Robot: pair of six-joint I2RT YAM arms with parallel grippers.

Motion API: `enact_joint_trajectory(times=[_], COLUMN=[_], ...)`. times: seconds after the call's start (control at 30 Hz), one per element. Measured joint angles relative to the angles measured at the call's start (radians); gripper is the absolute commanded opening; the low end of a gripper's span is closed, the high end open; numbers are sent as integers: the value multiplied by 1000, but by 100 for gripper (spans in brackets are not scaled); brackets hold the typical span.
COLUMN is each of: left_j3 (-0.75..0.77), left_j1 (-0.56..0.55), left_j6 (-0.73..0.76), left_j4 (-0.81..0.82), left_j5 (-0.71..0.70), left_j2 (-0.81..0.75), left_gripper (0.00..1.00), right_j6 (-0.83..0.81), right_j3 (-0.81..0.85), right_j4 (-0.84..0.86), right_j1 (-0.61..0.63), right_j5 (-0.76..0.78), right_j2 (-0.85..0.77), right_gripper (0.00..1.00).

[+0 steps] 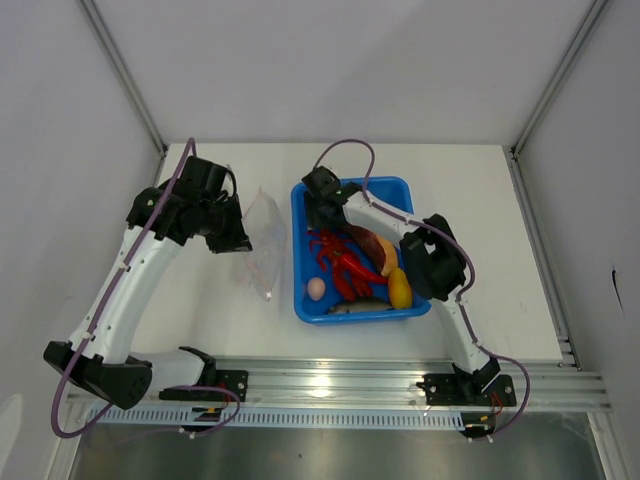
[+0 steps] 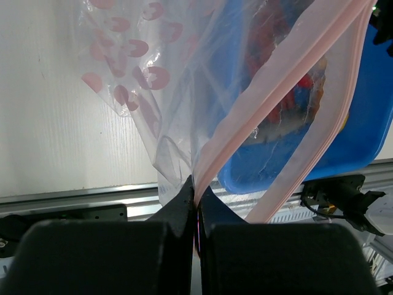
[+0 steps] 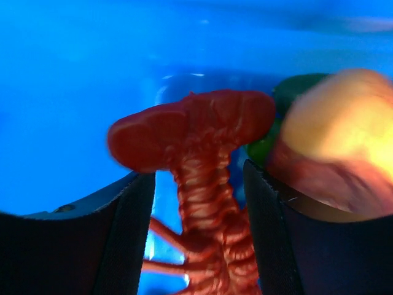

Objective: Place the food in the zip-top bag and seal the zipper
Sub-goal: Pick up the fake lobster from the bin.

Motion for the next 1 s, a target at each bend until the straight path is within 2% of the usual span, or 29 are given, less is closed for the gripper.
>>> enact_joint_trajectory(times=[0.17,0.27,0.37,0.47,0.57,0.77,1.0], left_j3=[0,0,-1,-3,-7,-23,-45], left_j1=[0,0,0,0,0,0,10], left_j6=[0,0,0,0,0,0,0], left_j4=[0,0,0,0,0,12,32], left_j5=[6,6,6,6,6,9,26], left_j2=[0,0,0,0,0,0,5], left_gripper=[1,1,1,0,1,1,1], right_j6=[2,-7,-32,-40,-46,-42,-15], right_j3=[2,3,3,3,-5,-109,-338], right_j4=[-6,-4,14,34,50,76,190], right_j1=[4,6,11,12,10,-14,-91], right_j5=[37,57,71,82,73,-4,-239], right_j2=[40,56,57,57,53,-46,-378], right_gripper=[65,56,19,4,0,0,0])
